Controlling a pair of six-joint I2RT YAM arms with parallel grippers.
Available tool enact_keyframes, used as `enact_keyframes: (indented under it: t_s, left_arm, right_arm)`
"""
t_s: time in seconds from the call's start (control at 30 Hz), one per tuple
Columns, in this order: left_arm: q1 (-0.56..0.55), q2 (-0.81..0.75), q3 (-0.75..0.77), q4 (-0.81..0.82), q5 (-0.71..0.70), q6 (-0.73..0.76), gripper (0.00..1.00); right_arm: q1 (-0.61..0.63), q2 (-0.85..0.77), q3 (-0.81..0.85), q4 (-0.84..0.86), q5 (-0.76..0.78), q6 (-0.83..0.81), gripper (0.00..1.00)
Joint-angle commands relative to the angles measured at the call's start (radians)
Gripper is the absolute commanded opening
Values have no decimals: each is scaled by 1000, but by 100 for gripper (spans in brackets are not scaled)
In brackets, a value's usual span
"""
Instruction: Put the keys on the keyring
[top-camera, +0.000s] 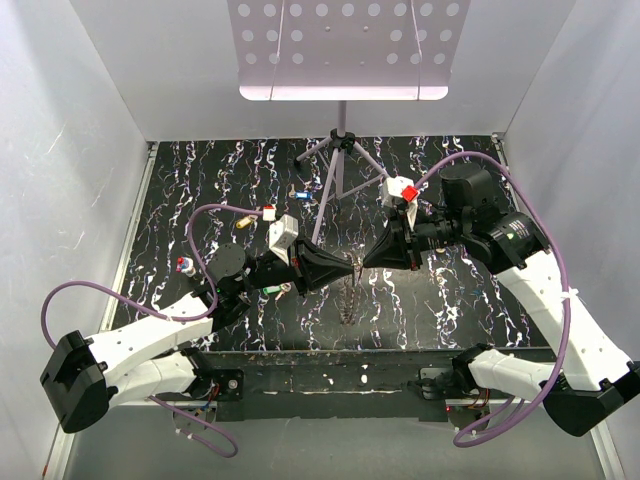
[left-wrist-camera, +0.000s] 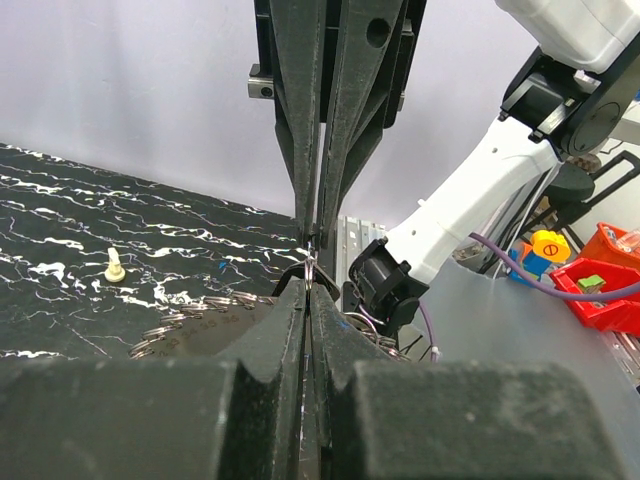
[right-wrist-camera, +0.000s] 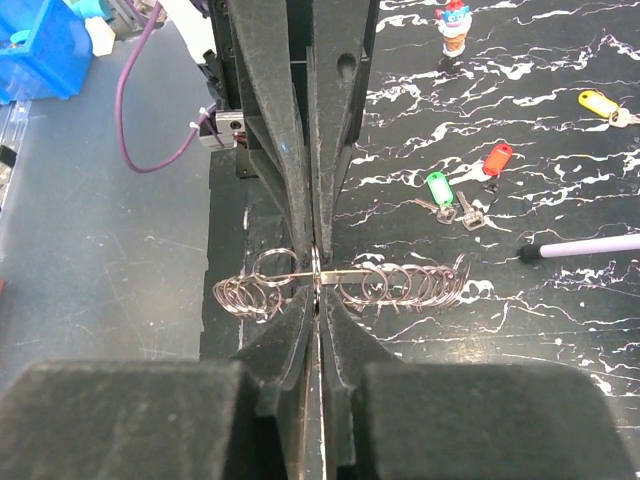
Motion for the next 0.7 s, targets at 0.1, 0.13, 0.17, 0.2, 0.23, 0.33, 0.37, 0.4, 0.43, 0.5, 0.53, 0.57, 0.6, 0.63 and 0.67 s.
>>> enact_keyframes:
  t_s: [0.1,0.13,0.17,0.2,0.23,0.33,0.37,0.4,0.43,0.5,0.53,0.57,0.6,0.63,0.67]
  left_arm:
    - [8,-41,25,35,-37,-8,0]
    - [8,-43,23,42,-40,-9,0]
    - [10,-43,18,51,-40,-12,0]
    - [11,-44,11,66,-43,-18,0]
    - [14,-46,5,84,-49,-28,0]
    - [20,-46,-15,141,-57,-57,0]
    - [20,-44,-20,161,-60,-66,0]
    - [24,-44,-23,179,-66,-77,0]
    - [24,-43,-29,196,-72,-86,0]
    - [25,-40,-35,230,-80,-103,0]
    - [25,-35,-38,247,-82,-110,0]
    - [25,-31,-43,264,-82,-120,0]
    - [25,-24,-44,279,-83,-129,0]
    - [25,-20,-47,301,-85,-143,0]
    - [25,-15,-52,324,-85,-152,0]
  right_arm:
    - [10,-8,10,-30,-13,-44,1]
    - [10,-11,10,-31,-12,-43,1]
    - [10,-11,12,-33,-10,-47,1]
    - [10,-14,13,-33,-6,-49,1]
    - [10,-12,12,-31,-3,-49,1]
    - [10,-17,-6,-20,27,-31,1]
    - [10,-19,-14,-11,33,-20,1]
    - [10,-19,-23,-2,34,-12,1]
    - [10,-22,-31,6,34,0,1]
    - [10,-20,-42,27,28,26,1]
    - [10,-19,-45,42,24,46,1]
    - [10,-17,-51,59,21,64,1]
    - [10,-14,-54,82,14,84,1]
    - [9,-11,-59,102,7,106,1]
    - [10,-8,-63,116,2,124,1]
